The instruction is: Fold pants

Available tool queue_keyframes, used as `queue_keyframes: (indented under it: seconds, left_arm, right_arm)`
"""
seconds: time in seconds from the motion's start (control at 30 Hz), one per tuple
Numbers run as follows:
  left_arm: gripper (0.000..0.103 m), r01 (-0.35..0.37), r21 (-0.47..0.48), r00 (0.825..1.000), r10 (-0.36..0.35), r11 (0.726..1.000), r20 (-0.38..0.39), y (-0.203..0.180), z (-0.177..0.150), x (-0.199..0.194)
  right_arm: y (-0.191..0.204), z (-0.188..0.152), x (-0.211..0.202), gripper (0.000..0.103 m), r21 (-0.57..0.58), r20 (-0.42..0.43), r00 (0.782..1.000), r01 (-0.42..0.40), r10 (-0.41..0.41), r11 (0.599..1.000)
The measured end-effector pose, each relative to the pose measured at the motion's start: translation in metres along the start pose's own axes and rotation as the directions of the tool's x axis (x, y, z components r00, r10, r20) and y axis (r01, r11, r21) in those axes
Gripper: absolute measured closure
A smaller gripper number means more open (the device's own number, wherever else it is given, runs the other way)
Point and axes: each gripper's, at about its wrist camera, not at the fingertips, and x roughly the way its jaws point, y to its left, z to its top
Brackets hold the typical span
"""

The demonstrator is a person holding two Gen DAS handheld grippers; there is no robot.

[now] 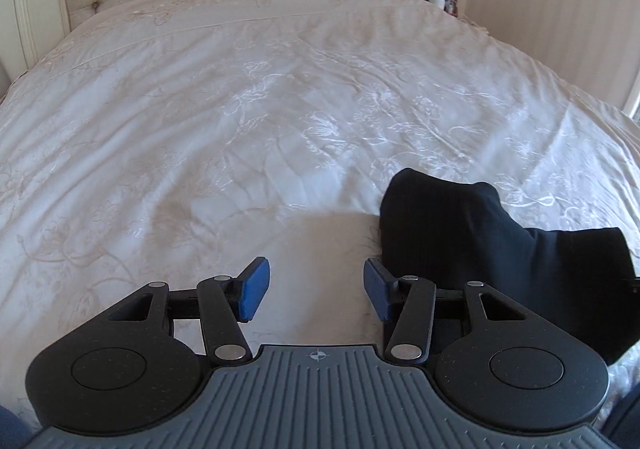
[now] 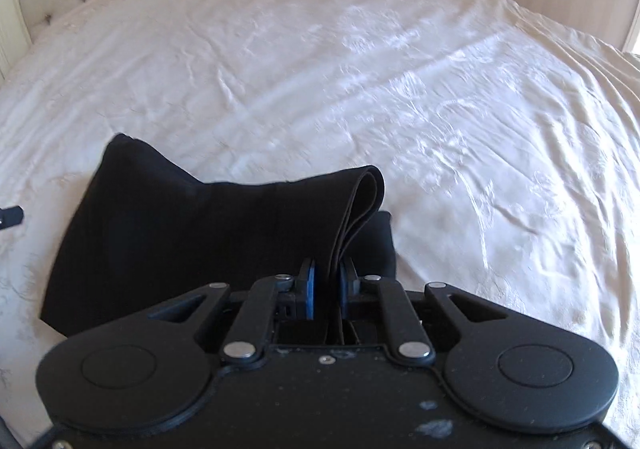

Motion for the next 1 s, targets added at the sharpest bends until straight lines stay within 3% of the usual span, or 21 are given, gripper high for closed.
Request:
queue_keyframes:
  seconds: [0.33,0.5,0.63,0.7,0.77,0.83,0.9,1.0]
  left_arm:
    - [0.052,0.108,0.176,0.994,-0.109,0.979,-0.003,-0.083,0.013,0.017]
    - [0.052,0.055,0.122,0.998,-0.053,0.991,-0.023,-0.083,0.029,0.051]
    - [0.049,0.042,0.05,0.989,-0.035,0.998,-0.144,-0.071,0.042,0.101]
    - [0.04,0.026,0.086,0.986,-0.012,0.996,-0.165,-0.075,0.041,0.119]
    - [0.033,-0.011,0.17,0.992,0.032,0.985,-0.12,-0.088,0.037,0.123]
    - [0.033,-0.032,0.237,0.994,0.057,0.971,-0.097,-0.096,0.034,0.124]
    - [0.033,0.0,0.192,0.995,0.02,0.981,-0.098,-0.087,0.041,0.114]
    - [0.034,0.034,0.009,0.997,-0.033,0.999,-0.069,-0.053,0.054,0.094]
  right_arm:
    - [-0.013,-0.009,0.011,0.09,0.039,-0.018,0.999,-0.026,0.026,0.999]
    - [-0.015,-0.008,0.012,0.089,0.071,-0.018,0.999,-0.043,0.045,0.997]
    - [-0.018,-0.007,0.018,0.09,0.095,-0.039,0.999,-0.028,0.032,0.995]
    - [-0.016,-0.006,0.023,0.09,0.091,-0.048,0.999,-0.01,0.015,0.996]
    - [-0.016,-0.006,0.027,0.09,0.089,-0.054,0.999,0.004,0.001,0.996]
    - [-0.017,-0.007,0.031,0.089,0.096,-0.06,0.998,0.008,-0.002,0.995]
    - [-0.021,-0.007,0.032,0.089,0.111,-0.063,0.998,0.001,0.006,0.994]
    - [-0.026,-0.007,0.032,0.089,0.137,-0.062,0.998,-0.012,0.021,0.99]
